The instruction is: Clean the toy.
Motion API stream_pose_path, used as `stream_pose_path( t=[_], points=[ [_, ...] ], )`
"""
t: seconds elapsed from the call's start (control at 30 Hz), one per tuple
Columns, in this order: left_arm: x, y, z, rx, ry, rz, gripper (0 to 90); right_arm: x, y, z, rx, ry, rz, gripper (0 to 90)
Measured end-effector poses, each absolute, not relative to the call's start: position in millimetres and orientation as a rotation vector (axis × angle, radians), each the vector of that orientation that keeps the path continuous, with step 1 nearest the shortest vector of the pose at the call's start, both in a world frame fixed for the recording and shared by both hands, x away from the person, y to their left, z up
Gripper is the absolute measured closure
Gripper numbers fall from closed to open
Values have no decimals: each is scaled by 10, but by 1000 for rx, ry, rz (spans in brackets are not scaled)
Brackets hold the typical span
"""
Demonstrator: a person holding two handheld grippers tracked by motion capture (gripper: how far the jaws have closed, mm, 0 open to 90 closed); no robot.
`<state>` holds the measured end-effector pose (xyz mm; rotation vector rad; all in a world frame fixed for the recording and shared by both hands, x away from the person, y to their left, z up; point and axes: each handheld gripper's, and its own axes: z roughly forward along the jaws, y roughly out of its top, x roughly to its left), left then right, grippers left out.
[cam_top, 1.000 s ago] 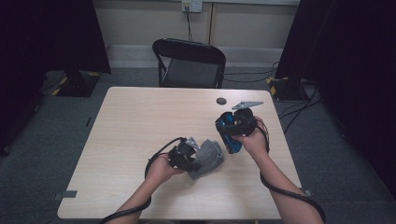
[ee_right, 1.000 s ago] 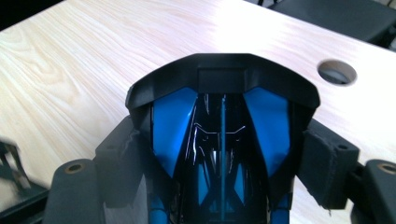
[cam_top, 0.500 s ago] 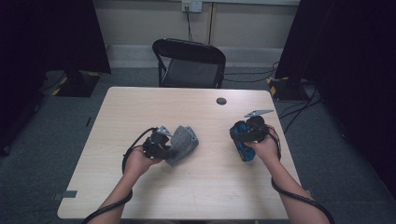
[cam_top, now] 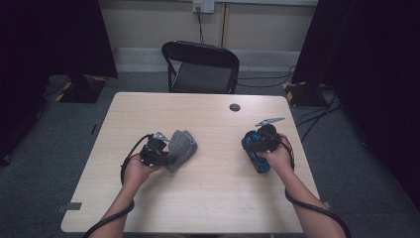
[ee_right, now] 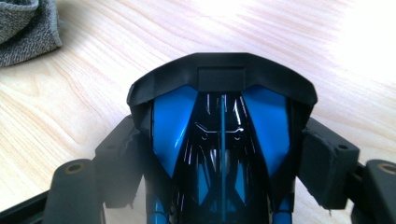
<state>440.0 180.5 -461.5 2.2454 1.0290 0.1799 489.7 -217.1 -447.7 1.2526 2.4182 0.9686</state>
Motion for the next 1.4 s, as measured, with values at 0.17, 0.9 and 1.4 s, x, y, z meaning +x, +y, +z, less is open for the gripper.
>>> stream_pose_path(
  t=[0.17,0.9,1.4],
  points=[
    [4419,1821,-4625,2249,1037,195,699,4935,-2173,-4518,1272,2413,968,255],
    [4457,1878,-4700,2265,1079,227,676,5022,-2165,-4673,1320,2389,924,254],
    [4461,1901,-4723,2253,1098,233,627,5048,-2133,-4807,1299,2404,904,252]
  ],
)
